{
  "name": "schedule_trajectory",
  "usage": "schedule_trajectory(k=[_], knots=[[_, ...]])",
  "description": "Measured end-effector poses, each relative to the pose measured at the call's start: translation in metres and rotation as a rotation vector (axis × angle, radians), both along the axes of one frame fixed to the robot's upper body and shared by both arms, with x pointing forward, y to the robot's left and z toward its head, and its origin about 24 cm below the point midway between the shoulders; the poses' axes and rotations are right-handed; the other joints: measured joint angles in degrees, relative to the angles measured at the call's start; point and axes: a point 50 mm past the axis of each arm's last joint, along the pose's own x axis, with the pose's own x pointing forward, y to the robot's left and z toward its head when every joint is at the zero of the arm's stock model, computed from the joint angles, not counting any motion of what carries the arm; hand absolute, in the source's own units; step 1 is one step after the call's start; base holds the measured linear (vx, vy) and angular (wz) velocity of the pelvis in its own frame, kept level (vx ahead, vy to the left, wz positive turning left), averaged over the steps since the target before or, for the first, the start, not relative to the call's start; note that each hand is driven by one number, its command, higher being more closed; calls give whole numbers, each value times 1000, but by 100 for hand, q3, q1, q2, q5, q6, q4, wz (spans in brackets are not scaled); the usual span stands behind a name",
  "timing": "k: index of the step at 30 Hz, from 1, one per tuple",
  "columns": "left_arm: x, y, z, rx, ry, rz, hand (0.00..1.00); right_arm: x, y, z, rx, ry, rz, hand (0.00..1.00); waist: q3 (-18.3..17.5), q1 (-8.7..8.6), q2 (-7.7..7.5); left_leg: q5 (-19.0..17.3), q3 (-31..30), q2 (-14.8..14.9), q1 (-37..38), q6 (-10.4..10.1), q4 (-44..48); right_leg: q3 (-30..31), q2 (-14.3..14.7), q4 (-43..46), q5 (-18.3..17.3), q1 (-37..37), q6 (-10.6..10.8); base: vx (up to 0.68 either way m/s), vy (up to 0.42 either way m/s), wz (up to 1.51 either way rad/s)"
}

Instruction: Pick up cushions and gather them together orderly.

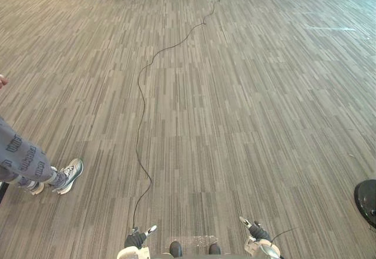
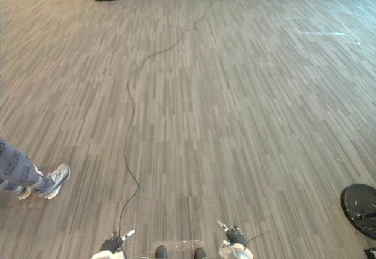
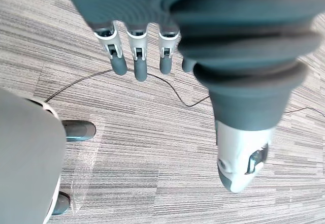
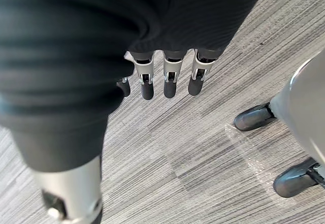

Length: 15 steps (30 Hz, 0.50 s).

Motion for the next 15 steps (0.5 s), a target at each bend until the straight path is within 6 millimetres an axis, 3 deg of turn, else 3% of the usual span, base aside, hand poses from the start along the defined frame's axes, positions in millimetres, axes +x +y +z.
schedule_trajectory(k=[15], knots=[[5,0,0,4,7,-53,0,-3,-4,-1,16,11,-62,0,92,-8,-32,0,-157,-94,-7,2,-2,-166,-90,-20,-46,69,68,3,3,6]])
